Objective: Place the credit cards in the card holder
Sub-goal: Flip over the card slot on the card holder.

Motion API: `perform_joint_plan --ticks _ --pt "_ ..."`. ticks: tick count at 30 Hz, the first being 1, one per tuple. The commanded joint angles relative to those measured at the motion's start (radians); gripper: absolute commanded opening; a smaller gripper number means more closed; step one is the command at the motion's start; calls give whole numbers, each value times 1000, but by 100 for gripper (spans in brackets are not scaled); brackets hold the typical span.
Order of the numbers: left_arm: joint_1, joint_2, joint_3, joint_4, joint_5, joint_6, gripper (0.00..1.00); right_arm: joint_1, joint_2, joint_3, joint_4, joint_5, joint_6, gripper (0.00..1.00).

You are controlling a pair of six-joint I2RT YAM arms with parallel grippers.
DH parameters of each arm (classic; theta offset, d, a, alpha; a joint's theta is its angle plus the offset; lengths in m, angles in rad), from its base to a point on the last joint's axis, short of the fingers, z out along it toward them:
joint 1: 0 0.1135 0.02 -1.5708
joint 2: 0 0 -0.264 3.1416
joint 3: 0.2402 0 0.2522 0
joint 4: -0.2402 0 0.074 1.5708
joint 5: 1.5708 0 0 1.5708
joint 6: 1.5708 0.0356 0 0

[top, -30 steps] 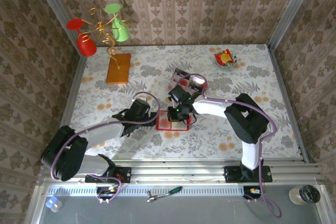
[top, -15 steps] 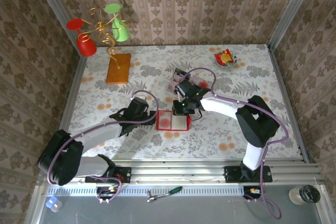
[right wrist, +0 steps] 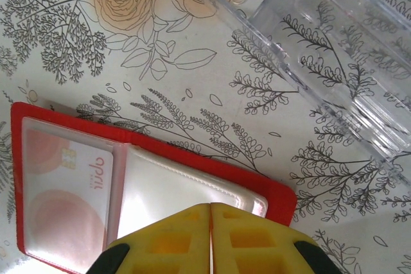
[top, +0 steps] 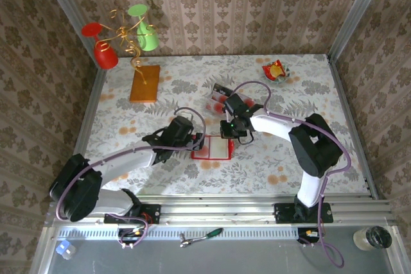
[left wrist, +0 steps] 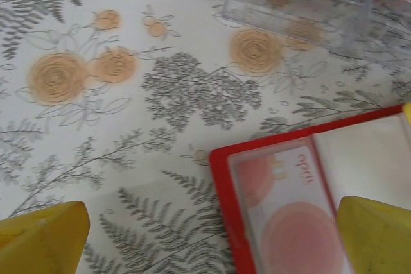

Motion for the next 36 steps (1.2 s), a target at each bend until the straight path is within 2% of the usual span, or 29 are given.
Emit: perform_joint_plan --ticks 1,12,28,36 --pt "-33 39 38 -4 -25 -31 100 -7 25 4 -25 11 -26 10" --pt "-100 159 81 38 -34 -48 100 2 85 48 -37 -23 -33 10" --pt "-105 181 49 75 -30 -48 100 29 77 52 -24 -24 -2 9" --pt "-106 182 38 91 -21 -45 100 32 98 44 3 -63 16 8"
